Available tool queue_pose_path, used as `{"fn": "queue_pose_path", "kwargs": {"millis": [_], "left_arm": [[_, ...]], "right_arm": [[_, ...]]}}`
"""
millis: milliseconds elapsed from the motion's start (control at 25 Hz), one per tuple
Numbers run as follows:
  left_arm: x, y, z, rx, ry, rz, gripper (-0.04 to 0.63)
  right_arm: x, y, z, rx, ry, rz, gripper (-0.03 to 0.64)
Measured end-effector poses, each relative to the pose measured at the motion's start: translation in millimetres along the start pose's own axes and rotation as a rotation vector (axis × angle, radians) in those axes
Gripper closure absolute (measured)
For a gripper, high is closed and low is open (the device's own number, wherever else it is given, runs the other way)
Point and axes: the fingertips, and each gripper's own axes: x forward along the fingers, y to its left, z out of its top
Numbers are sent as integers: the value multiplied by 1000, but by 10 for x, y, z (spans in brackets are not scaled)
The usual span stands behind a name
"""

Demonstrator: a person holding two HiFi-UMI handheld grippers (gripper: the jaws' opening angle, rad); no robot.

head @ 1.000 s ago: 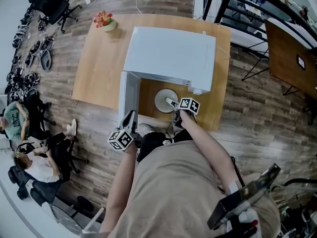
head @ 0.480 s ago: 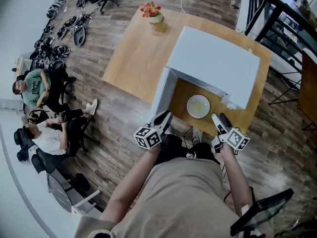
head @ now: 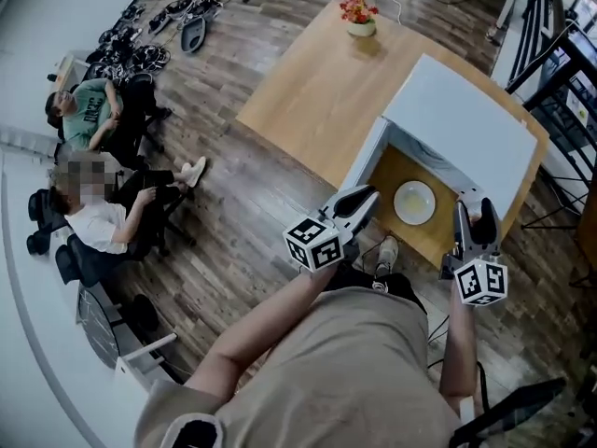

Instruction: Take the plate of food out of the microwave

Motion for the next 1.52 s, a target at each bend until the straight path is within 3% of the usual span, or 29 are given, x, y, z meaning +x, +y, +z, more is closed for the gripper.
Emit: {"fn": "queue_pose_path", "kwargs": {"millis": [320,520,800,1040,1520], "left_arm": [[-1017,301,776,46,-141,50,557],[-1723,734,961,27,-200,126,557],[-2509,1306,1104,12,-261,181,557],[-2736,1552,1146,20,-270,162,557],[-2831,1533,1098,56,-203,63,557]], "right_arm": [[424,1410,195,-101,-12,144,316],[617,2156,142,-183,15,214,333],[725,2979,-153,-195,71,267,333],[665,3329,-439,-236,107,263,397],[544,3493,-573,-195,61,184,410]]}}
